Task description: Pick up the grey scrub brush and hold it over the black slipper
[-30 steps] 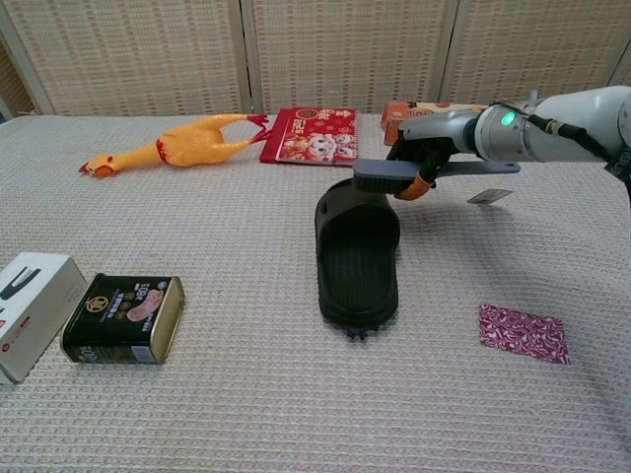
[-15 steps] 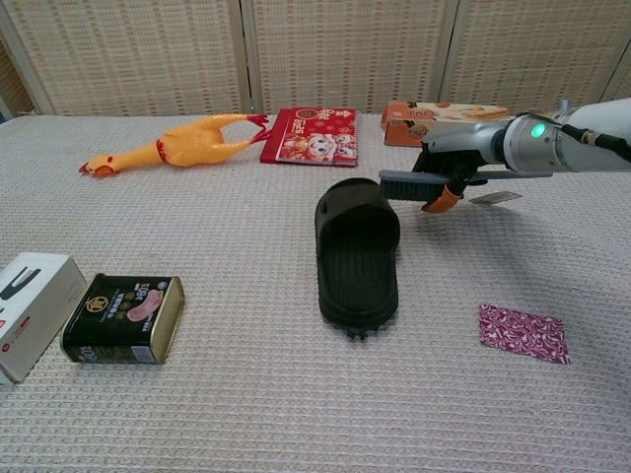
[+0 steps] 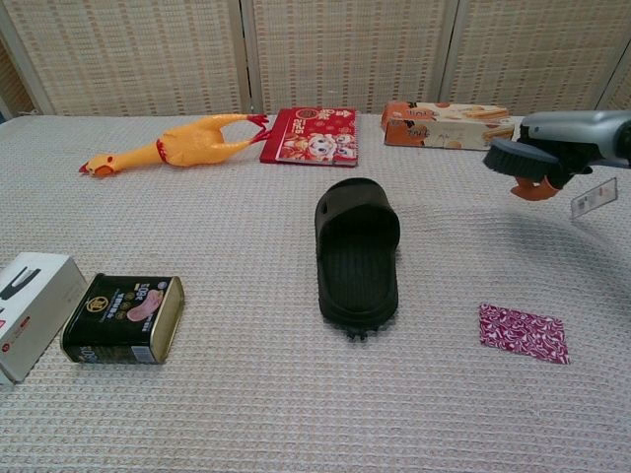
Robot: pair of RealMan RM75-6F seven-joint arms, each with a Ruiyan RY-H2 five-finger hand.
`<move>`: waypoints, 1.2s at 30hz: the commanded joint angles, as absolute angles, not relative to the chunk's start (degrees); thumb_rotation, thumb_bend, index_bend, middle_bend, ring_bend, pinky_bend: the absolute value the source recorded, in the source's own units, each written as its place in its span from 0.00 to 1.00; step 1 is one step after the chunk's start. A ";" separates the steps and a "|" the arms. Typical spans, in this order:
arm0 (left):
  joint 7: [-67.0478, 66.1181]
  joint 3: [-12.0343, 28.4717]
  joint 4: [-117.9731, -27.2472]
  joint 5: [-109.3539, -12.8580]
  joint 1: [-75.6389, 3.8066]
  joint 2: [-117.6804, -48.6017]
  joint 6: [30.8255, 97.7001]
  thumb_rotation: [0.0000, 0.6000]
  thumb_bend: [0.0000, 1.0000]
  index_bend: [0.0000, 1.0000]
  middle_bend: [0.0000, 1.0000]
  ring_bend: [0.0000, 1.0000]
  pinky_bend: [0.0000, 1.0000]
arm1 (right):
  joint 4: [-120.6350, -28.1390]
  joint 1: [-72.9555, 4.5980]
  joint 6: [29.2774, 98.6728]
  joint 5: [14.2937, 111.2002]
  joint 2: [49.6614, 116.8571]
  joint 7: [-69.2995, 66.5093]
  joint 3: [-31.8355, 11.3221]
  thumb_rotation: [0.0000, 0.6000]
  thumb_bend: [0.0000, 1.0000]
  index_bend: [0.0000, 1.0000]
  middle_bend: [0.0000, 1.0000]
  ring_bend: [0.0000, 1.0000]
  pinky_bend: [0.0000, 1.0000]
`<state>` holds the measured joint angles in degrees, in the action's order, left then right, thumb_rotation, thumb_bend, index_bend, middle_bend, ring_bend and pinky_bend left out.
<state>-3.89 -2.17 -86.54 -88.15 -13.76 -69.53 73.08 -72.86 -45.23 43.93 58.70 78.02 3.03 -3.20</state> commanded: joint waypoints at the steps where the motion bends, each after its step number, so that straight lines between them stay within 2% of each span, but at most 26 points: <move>1: -4.27 -2.31 -86.71 -88.59 -13.89 -69.75 73.12 1.00 0.49 0.00 0.00 0.00 0.14 | -69.76 -39.63 48.97 63.30 79.83 1.86 0.11 1.00 0.36 0.87 0.62 0.65 0.83; 9: -4.96 -2.57 -86.76 -88.78 -14.20 -70.27 72.53 1.00 0.49 0.00 0.00 0.00 0.14 | -57.66 -36.51 46.58 64.71 87.70 -0.11 0.77 1.00 0.36 0.87 0.62 0.65 0.83; 11: -4.92 -2.63 -86.74 -88.81 -14.24 -70.30 72.45 1.00 0.49 0.00 0.00 0.00 0.14 | -54.93 -36.14 46.47 64.98 89.79 -0.31 0.41 1.00 0.36 0.84 0.62 0.63 0.82; 13: -4.90 -2.58 -86.64 -88.81 -14.21 -70.35 72.61 1.00 0.49 0.00 0.00 0.00 0.14 | -52.93 -35.95 45.27 65.20 91.40 -0.60 0.21 1.00 0.36 0.74 0.60 0.57 0.78; 15: -4.75 -2.56 -86.59 -88.76 -14.16 -70.37 72.74 1.00 0.49 0.00 0.00 0.00 0.14 | -52.04 -35.89 44.25 65.93 92.16 -0.85 0.24 1.00 0.36 0.52 0.50 0.46 0.69; 17: -4.50 -2.62 -86.55 -88.79 -14.10 -70.25 72.83 1.00 0.49 0.00 0.00 0.00 0.14 | -52.08 -35.91 43.52 66.42 92.14 -0.15 0.22 1.00 0.36 0.22 0.31 0.28 0.57; 18: -4.38 -2.62 -86.53 -88.78 -14.09 -70.19 72.84 1.00 0.49 0.00 0.00 0.00 0.14 | -52.41 -35.88 43.58 66.69 91.94 0.23 0.16 1.00 0.36 0.13 0.25 0.22 0.53; 21: -4.09 -2.69 -86.71 -88.89 -14.08 -70.01 72.91 1.00 0.49 0.00 0.00 0.00 0.14 | -54.61 -35.46 44.51 67.37 90.60 1.51 -0.17 1.00 0.36 0.00 0.14 0.10 0.45; 27: -3.43 -2.81 -86.80 -89.19 -13.83 -69.53 73.52 1.00 0.49 0.00 0.00 0.00 0.14 | -62.89 -34.25 45.76 67.13 84.87 5.02 -0.53 1.00 0.35 0.00 0.08 0.03 0.39; 36: -3.51 -2.84 -87.04 -89.07 -13.94 -69.46 73.22 1.00 0.49 0.00 0.00 0.00 0.14 | -76.75 -31.77 50.22 64.07 76.25 12.86 -1.23 1.00 0.25 0.00 0.00 0.00 0.32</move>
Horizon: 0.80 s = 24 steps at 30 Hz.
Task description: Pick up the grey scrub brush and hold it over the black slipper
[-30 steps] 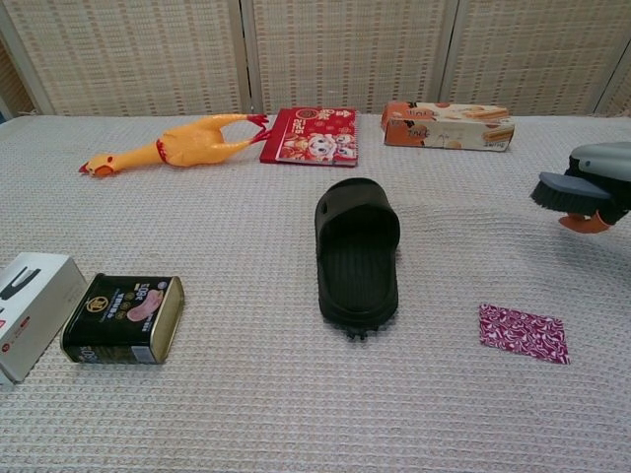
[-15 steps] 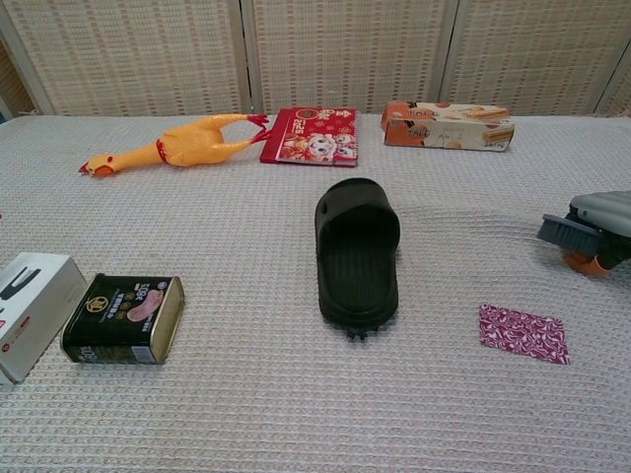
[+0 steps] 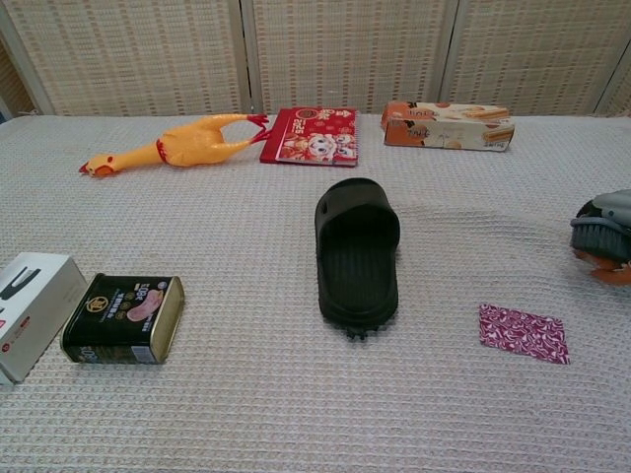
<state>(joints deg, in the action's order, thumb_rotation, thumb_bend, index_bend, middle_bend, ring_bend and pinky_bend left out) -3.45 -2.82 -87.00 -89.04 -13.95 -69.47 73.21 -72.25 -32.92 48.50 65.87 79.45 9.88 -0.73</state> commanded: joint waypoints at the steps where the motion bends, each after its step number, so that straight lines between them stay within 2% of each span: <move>1: -3.55 -2.85 -87.07 -89.09 -13.93 -69.47 73.25 1.00 0.49 0.00 0.00 0.00 0.14 | -77.85 -31.63 50.36 63.78 75.65 13.19 -1.30 1.00 0.24 0.00 0.00 0.00 0.31; 5: -3.63 -2.79 -87.14 -88.99 -13.90 -69.43 73.32 1.00 0.49 0.00 0.00 0.00 0.14 | -81.73 -30.70 51.57 63.67 73.47 13.38 -1.46 0.99 0.20 0.00 0.00 0.00 0.29; 10: -3.54 -2.83 -87.18 -88.92 -13.94 -69.33 73.14 1.00 0.49 0.00 0.00 0.00 0.14 | -85.73 -28.56 54.52 65.93 70.93 11.67 -1.02 0.94 0.17 0.00 0.00 0.00 0.25; 13: -3.58 -2.74 -87.25 -88.97 -13.79 -69.18 73.61 1.00 0.49 0.00 0.00 0.00 0.14 | -89.37 -24.69 62.00 70.94 68.64 8.18 -0.48 0.92 0.17 0.00 0.00 0.00 0.22; 17: -4.04 -2.50 -87.22 -88.50 -13.36 -69.01 74.28 1.00 0.49 0.00 0.00 0.00 0.14 | -92.39 -15.81 77.97 79.49 66.68 6.08 2.54 0.90 0.16 0.00 0.00 0.00 0.10; 21: -4.69 -2.21 -87.37 -87.27 -13.05 -68.81 74.12 1.00 0.49 0.00 0.00 0.00 0.14 | -88.43 -6.21 94.09 84.93 70.70 7.70 4.38 0.90 0.16 0.00 0.00 0.00 0.01; 22: -4.85 -2.11 -87.46 -87.00 -13.07 -68.80 73.99 1.00 0.49 0.00 0.00 0.00 0.14 | -86.71 -4.91 96.47 85.24 72.24 7.54 3.89 0.90 0.16 0.00 0.00 0.00 0.00; 24: -5.15 -1.94 -87.98 -86.59 -13.13 -68.65 73.76 1.00 0.49 0.00 0.00 0.00 0.14 | -84.57 -3.91 96.83 86.13 72.78 10.05 4.56 0.90 0.16 0.00 0.00 0.00 0.00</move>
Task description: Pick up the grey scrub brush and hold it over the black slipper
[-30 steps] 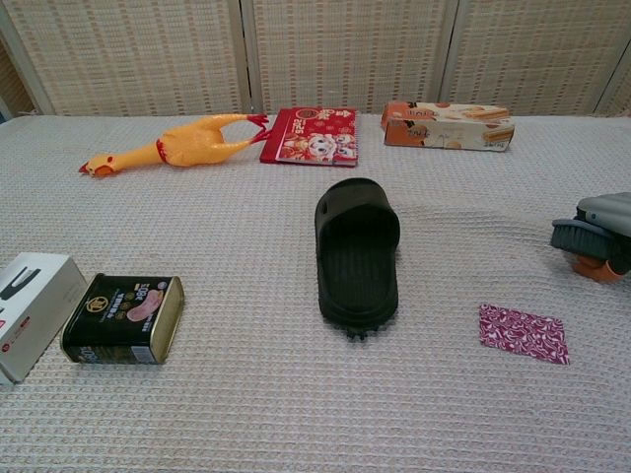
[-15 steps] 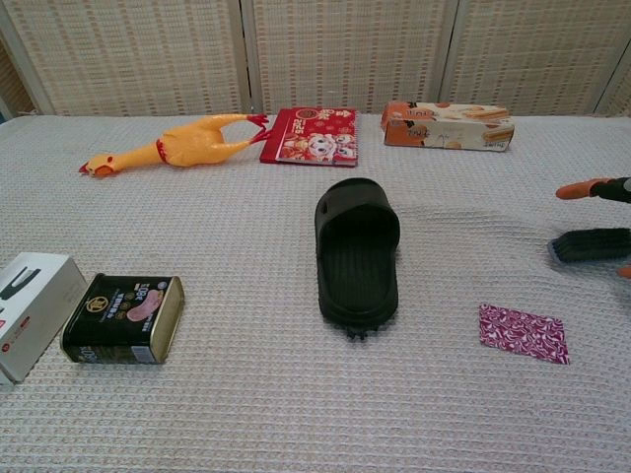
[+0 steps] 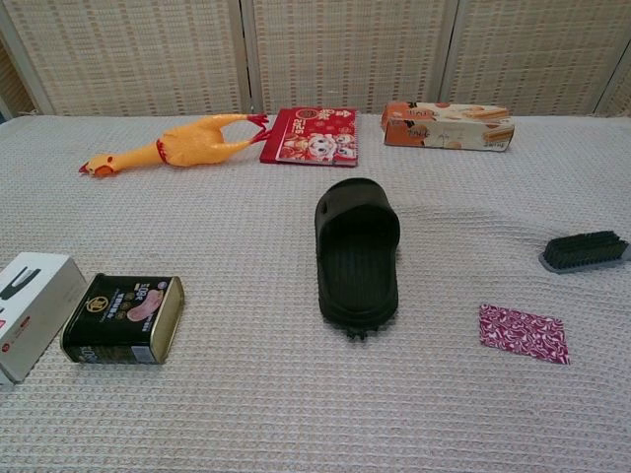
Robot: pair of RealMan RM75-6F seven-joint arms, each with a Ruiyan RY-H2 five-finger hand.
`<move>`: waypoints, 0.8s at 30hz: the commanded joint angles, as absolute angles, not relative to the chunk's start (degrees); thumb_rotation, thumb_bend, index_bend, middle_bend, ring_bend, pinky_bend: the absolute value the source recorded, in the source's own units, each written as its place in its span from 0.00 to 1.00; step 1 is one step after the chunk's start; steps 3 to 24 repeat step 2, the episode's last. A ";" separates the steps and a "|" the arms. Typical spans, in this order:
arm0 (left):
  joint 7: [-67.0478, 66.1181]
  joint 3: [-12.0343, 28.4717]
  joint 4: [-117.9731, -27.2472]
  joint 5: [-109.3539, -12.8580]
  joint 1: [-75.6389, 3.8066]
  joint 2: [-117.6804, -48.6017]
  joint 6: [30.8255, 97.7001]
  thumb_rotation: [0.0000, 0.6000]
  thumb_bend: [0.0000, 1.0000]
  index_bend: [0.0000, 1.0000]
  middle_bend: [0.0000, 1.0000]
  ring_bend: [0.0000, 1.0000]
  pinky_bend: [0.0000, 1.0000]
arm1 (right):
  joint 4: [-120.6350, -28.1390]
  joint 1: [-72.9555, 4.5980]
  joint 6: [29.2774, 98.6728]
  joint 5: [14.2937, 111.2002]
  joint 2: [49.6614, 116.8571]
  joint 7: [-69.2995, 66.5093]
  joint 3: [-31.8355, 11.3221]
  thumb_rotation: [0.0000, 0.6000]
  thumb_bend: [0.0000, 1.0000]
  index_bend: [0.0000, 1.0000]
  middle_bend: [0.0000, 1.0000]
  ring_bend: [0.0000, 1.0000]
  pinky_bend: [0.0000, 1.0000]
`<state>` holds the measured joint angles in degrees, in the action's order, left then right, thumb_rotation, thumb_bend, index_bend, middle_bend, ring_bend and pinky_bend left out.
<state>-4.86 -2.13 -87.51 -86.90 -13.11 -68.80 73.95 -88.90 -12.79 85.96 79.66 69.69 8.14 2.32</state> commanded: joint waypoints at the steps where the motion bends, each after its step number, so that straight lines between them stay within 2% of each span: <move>1: -5.34 -1.91 -88.10 -86.69 -13.14 -68.63 73.86 1.00 0.49 0.00 0.00 0.00 0.14 | -84.52 -3.77 97.48 86.40 72.96 9.96 3.98 0.90 0.16 0.00 0.00 0.00 0.00; 24: -5.57 -1.88 -88.15 -86.67 -13.15 -68.65 73.86 1.00 0.49 0.00 0.00 0.00 0.14 | -84.45 -3.59 97.68 86.32 73.04 9.77 3.56 0.90 0.16 0.00 0.00 0.00 0.00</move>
